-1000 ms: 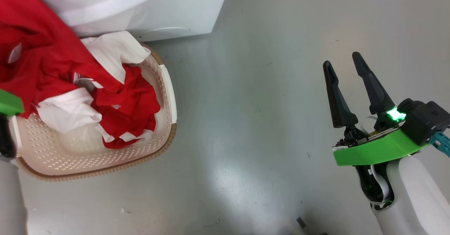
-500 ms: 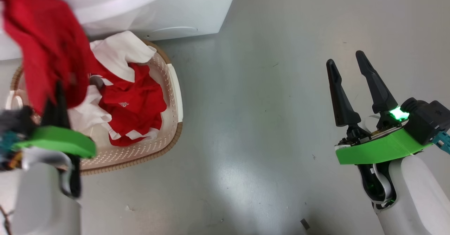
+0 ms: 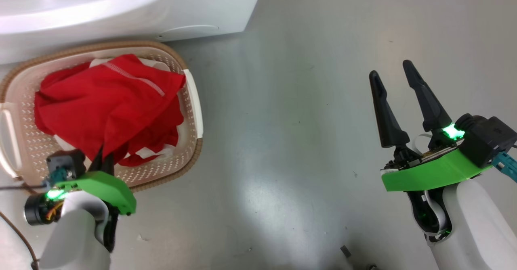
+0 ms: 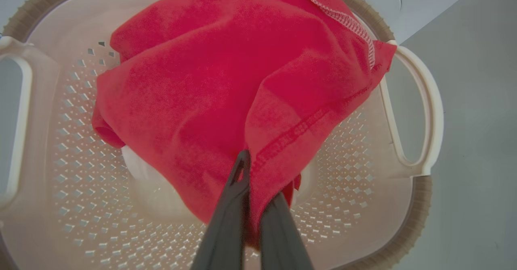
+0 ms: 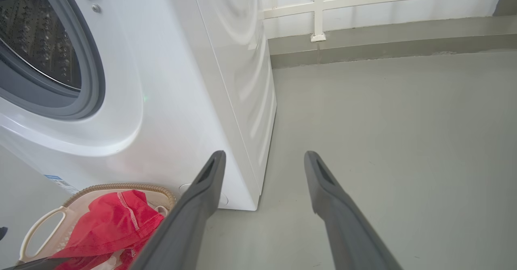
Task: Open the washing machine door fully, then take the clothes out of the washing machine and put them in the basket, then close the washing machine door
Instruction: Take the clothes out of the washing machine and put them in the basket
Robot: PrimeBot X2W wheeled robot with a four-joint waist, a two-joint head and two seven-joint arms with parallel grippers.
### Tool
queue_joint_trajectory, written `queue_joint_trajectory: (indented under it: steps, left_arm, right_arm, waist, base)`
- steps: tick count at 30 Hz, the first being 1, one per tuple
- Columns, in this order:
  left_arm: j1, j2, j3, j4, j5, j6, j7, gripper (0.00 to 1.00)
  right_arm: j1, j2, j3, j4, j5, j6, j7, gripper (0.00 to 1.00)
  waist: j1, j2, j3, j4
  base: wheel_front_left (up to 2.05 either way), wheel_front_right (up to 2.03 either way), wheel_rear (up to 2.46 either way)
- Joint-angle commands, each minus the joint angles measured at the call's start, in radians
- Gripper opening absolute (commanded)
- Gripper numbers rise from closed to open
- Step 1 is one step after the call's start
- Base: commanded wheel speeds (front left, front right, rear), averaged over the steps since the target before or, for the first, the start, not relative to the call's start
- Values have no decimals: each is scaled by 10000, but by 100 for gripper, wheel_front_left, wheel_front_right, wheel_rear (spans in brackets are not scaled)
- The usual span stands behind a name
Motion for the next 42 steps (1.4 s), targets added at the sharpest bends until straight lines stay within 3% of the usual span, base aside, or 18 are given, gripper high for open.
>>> queue_joint_trajectory:
  steps: [1, 7, 13, 14, 15, 16, 17, 18, 32, 42]
  left_arm:
    - [-173, 440, 72, 386, -144, -56, -53, 0]
    - [-1233, 711, -517, 1950, -238, -56, 14, 0]
    - [-1689, 879, -638, 2558, -585, -57, 369, 2]
    - [-1727, 893, -646, 2594, -643, -57, 369, 23]
    - [-1727, 893, -646, 2594, -643, -57, 369, 23]
    - [-1752, 903, -675, 2623, -682, -57, 363, 49]
    - [-1776, 908, -715, 2646, -716, -57, 353, 89]
    - [-1790, 899, -757, 2662, -759, -57, 334, 100]
    - [-1118, 626, -1474, 1944, -2216, -57, -36, 100]
    - [253, 866, -1161, -801, -2416, -57, -51, 100]
  right_arm:
    - [129, -51, 227, -237, -9, 63, -63, 100]
    - [69, -38, 396, -210, 4, 63, -63, 100]
    - [43, -38, 466, -200, 17, 63, -63, 100]
    - [34, -38, 465, -200, 18, 63, -63, 100]
    - [34, -38, 465, -200, 18, 63, -63, 100]
    - [27, -36, 460, -197, 17, 63, -63, 100]
    - [21, -35, 446, -190, 14, 63, -63, 100]
    - [19, -35, 426, -179, 9, 63, -63, 100]
    - [182, -245, 118, 24, -37, 63, -63, 100]
    - [620, -449, -72, 190, -26, 63, -63, 100]
  waist:
    - [0, 0, 112, -105]
    - [0, 0, 254, -322]
    - [0, 0, 334, -446]
    - [0, 0, 341, -449]
    - [0, 0, 341, -449]
    - [0, 0, 342, -448]
    - [0, 0, 336, -438]
    - [0, 0, 320, -420]
    - [0, 0, -712, 106]
    - [0, 0, -2060, 381]
  base:
    - [0, 0, 0]
    - [0, 0, 0]
    - [0, 0, 0]
    - [0, 0, 0]
    - [0, 0, 0]
    - [0, 0, 0]
    - [0, 0, 0]
    - [0, 0, 0]
    - [0, 0, 0]
    - [0, 0, 0]
